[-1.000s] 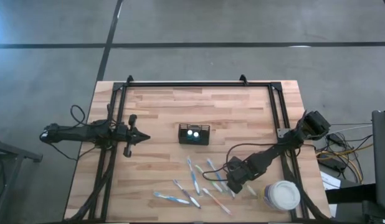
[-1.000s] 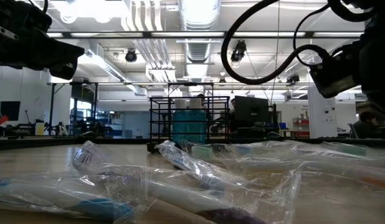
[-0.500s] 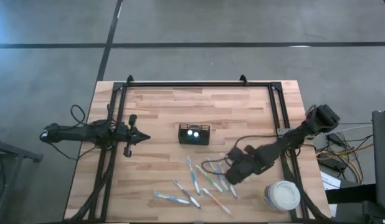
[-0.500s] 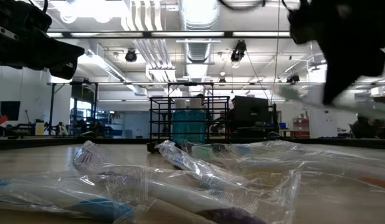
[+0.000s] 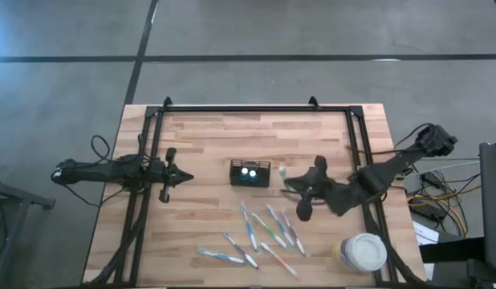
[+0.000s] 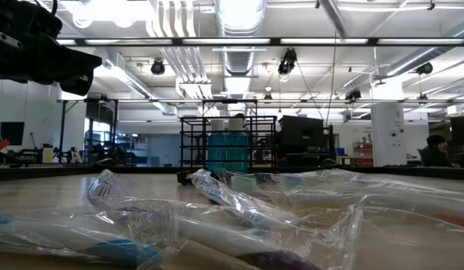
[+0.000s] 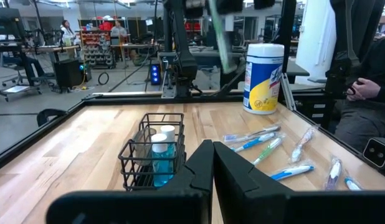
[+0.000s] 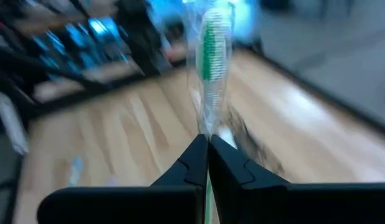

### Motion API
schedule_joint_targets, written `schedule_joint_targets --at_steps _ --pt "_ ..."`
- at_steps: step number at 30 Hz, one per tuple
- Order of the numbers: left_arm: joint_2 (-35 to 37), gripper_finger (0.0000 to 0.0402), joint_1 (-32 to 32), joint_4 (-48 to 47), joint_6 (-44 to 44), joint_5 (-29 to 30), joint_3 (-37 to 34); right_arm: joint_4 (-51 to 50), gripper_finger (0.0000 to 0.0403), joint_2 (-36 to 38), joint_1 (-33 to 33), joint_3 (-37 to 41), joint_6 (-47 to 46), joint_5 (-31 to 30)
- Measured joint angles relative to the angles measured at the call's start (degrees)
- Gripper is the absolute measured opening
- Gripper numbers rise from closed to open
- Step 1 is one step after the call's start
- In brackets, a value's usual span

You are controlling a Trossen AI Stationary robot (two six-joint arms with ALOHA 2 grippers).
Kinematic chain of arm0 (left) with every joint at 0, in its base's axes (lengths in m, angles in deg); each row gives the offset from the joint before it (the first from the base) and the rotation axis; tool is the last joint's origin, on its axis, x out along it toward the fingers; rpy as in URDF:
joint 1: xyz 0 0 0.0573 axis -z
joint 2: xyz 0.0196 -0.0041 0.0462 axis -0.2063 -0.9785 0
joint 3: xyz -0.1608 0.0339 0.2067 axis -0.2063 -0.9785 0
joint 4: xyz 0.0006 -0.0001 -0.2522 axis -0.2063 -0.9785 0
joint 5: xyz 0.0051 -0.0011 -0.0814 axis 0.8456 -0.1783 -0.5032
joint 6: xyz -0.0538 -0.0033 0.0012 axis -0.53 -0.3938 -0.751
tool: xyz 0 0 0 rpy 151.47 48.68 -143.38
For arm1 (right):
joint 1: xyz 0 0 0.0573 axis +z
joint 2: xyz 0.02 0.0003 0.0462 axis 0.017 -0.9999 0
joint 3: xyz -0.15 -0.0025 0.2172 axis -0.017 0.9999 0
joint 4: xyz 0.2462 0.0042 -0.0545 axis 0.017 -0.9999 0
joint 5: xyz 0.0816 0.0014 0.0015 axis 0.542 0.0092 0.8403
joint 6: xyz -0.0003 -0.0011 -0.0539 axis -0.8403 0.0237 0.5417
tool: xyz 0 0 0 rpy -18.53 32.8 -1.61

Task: Pick & Place toothbrushing station
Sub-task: Put the right green toothbrush into the black wire organizer

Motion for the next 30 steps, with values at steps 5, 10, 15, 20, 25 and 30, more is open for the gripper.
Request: schedule_joint_targets --at_steps 5,10,15,20,25,30 --pt "0.0 0.0012 0.0 0.0 0.0 0.0 0.0 18.9 0.0008 3.1 -0.4 5.7 15.9 1.2" --pt "0.0 0.0012 0.0 0.1 0.3 0.0 0.0 27.0 0.0008 4.1 -3.2 11.4 21.9 3.5" --pt "0.0 0.0012 0.0 0.1 0.1 0.0 0.0 29.7 0.0008 7.8 -4.1 15.3 27.3 5.1" --pt "0.0 0.0012 0.0 0.2 0.0 0.0 0.0 30.4 0.0008 18.3 -5.0 21.3 31.4 5.1" --pt "0.0 0.0012 0.0 0.3 -0.4 0.3 0.0 32.0 0.0008 29.2 -7.0 29.2 33.1 7.9" --pt "0.0 0.0012 0.0 0.4 -1.5 1.6 -0.1 38.2 0.0008 38.4 -9.9 37.8 36.1 13.2"
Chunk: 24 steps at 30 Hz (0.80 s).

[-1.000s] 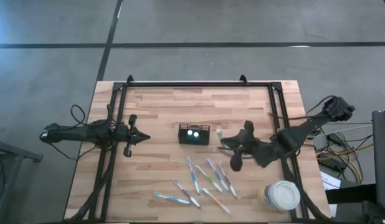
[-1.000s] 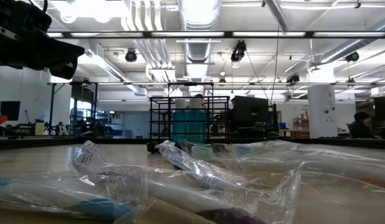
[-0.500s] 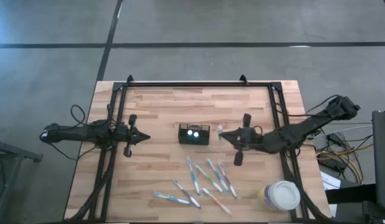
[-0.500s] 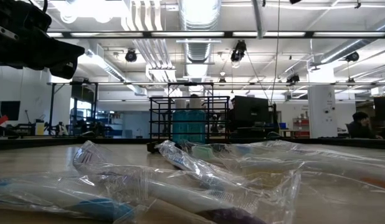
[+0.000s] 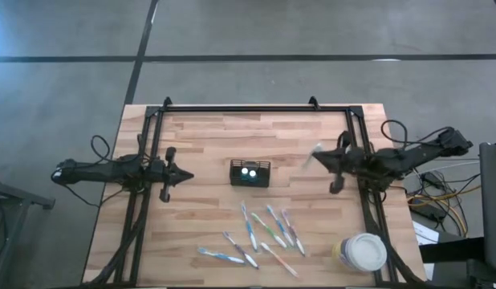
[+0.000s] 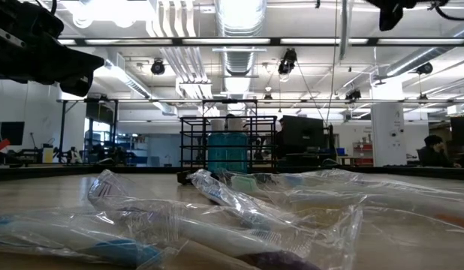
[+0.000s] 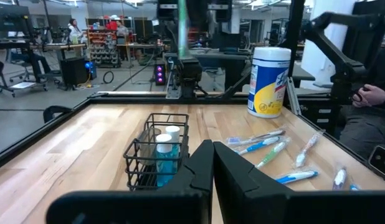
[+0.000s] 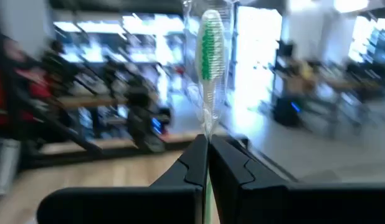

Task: Pick & Place toothbrushing station
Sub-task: Put the right green toothbrush into the black wire organizer

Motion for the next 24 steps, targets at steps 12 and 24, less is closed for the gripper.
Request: schedule_joint_targets --at_steps 12,24 --pt "0.0 0.0012 0.0 0.2 -0.3 0.4 0.0 18.3 0.0008 9.5 -8.3 18.7 3.9 16.1" --pt "0.0 0.0012 0.0 0.4 -1.4 1.9 0.0 21.5 0.0008 12.8 -9.6 23.6 3.9 15.3"
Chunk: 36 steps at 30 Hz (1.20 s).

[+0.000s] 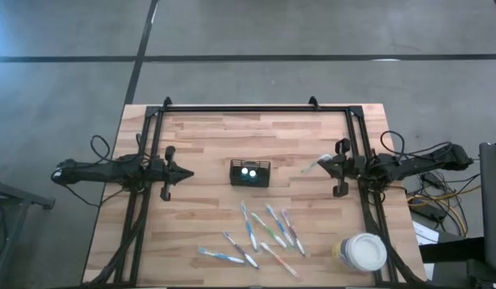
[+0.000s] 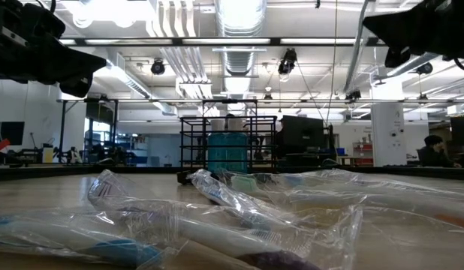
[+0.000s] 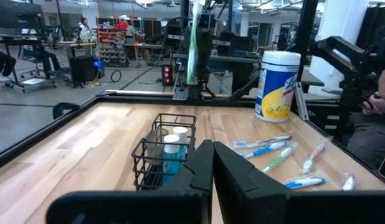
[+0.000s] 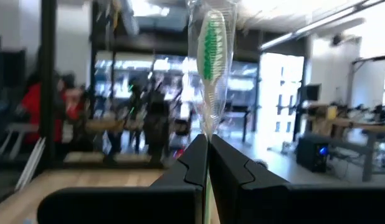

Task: Pick & Place toothbrushing station
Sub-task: Put the right green toothbrush into the black wire organizer

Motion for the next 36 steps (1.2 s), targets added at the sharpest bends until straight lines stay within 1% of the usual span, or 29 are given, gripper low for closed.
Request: schedule_joint_targets --at_steps 1,3,5,7,10,15,19,20,24,26,29,32,36 --pt "0.0 0.0012 0.0 0.0 0.2 0.1 0.0 2.2 0.0008 -0.3 -0.1 -0.1 0.1 -0.2" --pt "0.0 0.0012 0.0 0.0 0.3 0.5 0.0 3.2 0.0008 -1.3 -0.3 -2.2 0.3 -0.2" --pt "0.0 0.0012 0.0 0.0 0.4 1.0 0.0 0.1 0.0008 -2.9 -0.3 -5.7 0.9 -0.3" --pt "0.0 0.0012 0.0 0.1 0.4 1.0 0.0 -4.4 0.0008 -6.0 -0.4 -10.4 1.8 -0.5" --pt "0.0 0.0012 0.0 0.1 0.4 1.1 0.0 -5.4 0.0008 -12.8 -1.2 -16.6 2.6 0.1" --pt "0.0 0.0012 0.0 0.1 0.4 1.3 -0.1 -5.0 0.0008 -25.1 -3.7 -26.9 4.3 4.6" --pt "0.0 0.0012 0.0 0.2 0.2 1.3 -0.1 -4.6 0.0008 -34.7 -6.9 -32.8 4.3 8.6" --pt "0.0 0.0012 0.0 0.1 0.1 1.3 -0.1 -3.0 0.0008 -37.1 -7.7 -33.4 3.9 9.7" --pt "0.0 0.0012 0.0 0.1 0.1 1.3 -0.1 10.0 0.0008 -45.7 -11.7 -32.7 1.2 13.4" --pt "0.0 0.0012 0.0 0.1 0.1 1.2 -0.1 13.1 0.0008 -48.9 -13.7 -31.8 0.0 14.2" --pt "0.0 0.0012 0.0 0.0 0.1 1.2 -0.1 13.4 0.0008 -53.1 -15.9 -31.1 -2.6 15.6" --pt "0.0 0.0012 0.0 0.0 0.1 1.2 -0.1 14.4 0.0008 -56.4 -16.5 -31.1 -4.0 15.8" --pt "0.0 0.0012 0.0 0.0 0.3 1.2 -0.1 14.4 0.0008 -57.9 -16.5 -31.1 -4.3 16.4"
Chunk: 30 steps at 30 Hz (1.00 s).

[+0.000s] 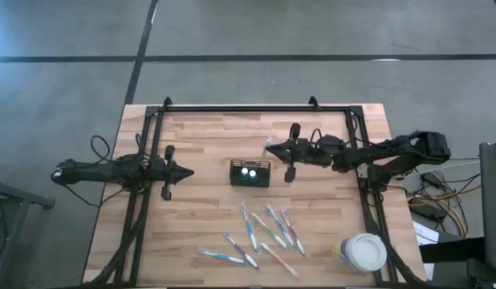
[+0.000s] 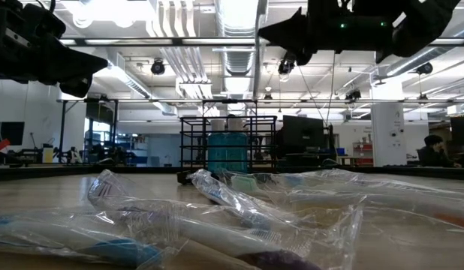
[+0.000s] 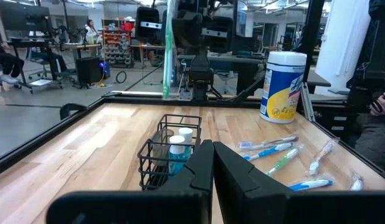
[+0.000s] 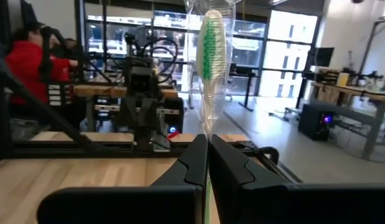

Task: Pick & Place toothbrushing station
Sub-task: Put the right green toothbrush into the black wire organizer

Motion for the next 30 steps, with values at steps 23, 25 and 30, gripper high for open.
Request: schedule_joint_targets --at_steps 23,25,30 --pt "0.0 0.0012 0.0 0.0 -0.6 -0.1 0.0 9.0 0.0008 -10.9 0.2 5.7 -1.7 -4.5" --pt "0.0 0.0012 0.0 0.0 -0.6 -0.1 0.0 10.5 0.0008 -12.4 0.2 5.7 -1.9 -4.5" --pt "0.0 0.0012 0.0 0.0 -0.6 -0.1 -0.1 12.2 0.0008 -15.6 0.2 5.6 -2.9 -4.5"
